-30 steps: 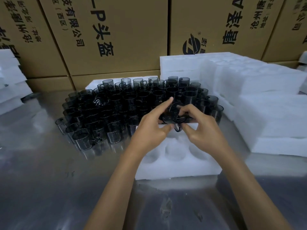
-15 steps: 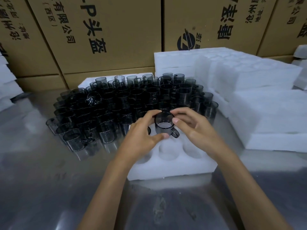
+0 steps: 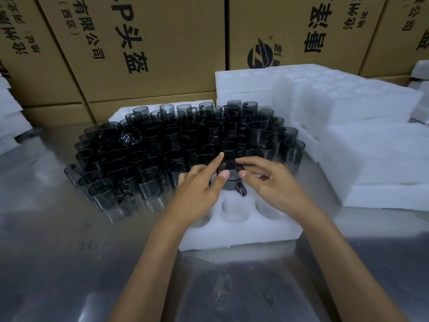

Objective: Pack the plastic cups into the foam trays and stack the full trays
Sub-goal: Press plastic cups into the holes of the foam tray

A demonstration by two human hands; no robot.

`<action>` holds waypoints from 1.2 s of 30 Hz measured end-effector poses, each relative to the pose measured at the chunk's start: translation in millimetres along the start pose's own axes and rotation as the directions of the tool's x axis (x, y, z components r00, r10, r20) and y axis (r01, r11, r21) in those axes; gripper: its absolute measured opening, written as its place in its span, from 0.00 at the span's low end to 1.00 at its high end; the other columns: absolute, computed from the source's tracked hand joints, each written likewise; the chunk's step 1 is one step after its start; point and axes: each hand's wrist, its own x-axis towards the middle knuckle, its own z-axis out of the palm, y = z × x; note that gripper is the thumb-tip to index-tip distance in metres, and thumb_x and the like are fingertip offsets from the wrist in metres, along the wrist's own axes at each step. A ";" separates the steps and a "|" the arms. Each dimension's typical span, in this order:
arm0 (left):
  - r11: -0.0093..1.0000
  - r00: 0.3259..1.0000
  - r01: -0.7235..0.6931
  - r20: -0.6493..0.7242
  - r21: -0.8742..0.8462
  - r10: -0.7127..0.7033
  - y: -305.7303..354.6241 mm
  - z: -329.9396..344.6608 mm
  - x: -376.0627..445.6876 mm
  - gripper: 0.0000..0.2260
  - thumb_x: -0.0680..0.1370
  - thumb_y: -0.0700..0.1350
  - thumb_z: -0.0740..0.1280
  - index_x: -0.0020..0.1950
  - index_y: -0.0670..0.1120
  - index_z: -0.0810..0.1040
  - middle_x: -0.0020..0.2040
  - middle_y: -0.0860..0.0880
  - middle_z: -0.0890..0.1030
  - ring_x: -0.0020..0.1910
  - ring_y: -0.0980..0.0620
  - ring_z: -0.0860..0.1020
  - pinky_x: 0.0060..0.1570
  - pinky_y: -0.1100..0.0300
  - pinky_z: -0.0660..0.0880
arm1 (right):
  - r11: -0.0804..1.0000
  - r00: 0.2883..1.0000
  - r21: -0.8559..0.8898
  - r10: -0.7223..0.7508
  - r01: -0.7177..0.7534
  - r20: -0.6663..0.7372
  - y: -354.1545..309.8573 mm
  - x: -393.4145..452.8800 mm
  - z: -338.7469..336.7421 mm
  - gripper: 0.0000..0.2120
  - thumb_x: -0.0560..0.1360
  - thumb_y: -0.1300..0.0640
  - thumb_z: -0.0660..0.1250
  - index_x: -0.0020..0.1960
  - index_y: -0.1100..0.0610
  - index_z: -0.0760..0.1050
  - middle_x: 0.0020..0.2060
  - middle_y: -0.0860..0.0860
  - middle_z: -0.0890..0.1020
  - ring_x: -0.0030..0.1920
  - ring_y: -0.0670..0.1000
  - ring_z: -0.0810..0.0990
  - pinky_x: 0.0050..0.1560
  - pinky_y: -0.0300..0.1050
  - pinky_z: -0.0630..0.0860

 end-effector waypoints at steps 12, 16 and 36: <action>0.935 0.995 -0.086 -0.024 0.345 0.100 1.4 3.9 0.7 0.20 0.82 0.57 0.57 0.74 0.55 0.68 0.76 0.59 0.65 0.72 0.60 0.56 0.57 0.62 0.48 | 0.900 1.000 -0.436 -0.005 0.007 0.007 6.1 6.4 10.7 0.16 0.80 0.51 0.66 0.67 0.48 0.77 0.71 0.44 0.72 0.74 0.45 0.57 0.76 0.50 0.53; 0.922 0.994 -0.080 -0.038 0.379 0.102 1.0 4.1 1.9 0.20 0.82 0.58 0.57 0.74 0.56 0.69 0.74 0.60 0.68 0.71 0.60 0.59 0.55 0.61 0.48 | 0.879 1.000 -0.477 -0.002 0.006 0.009 7.0 7.8 11.9 0.16 0.80 0.51 0.65 0.67 0.48 0.76 0.71 0.44 0.72 0.74 0.46 0.58 0.73 0.49 0.52; 0.967 0.946 0.094 -0.325 0.237 -0.012 20.5 21.5 18.9 0.06 0.77 0.42 0.62 0.49 0.49 0.78 0.46 0.54 0.81 0.54 0.51 0.69 0.49 0.62 0.55 | 0.965 0.926 -0.186 0.107 -0.184 -0.362 22.4 90.6 -24.8 0.26 0.76 0.60 0.66 0.72 0.49 0.71 0.57 0.54 0.80 0.59 0.55 0.78 0.65 0.52 0.74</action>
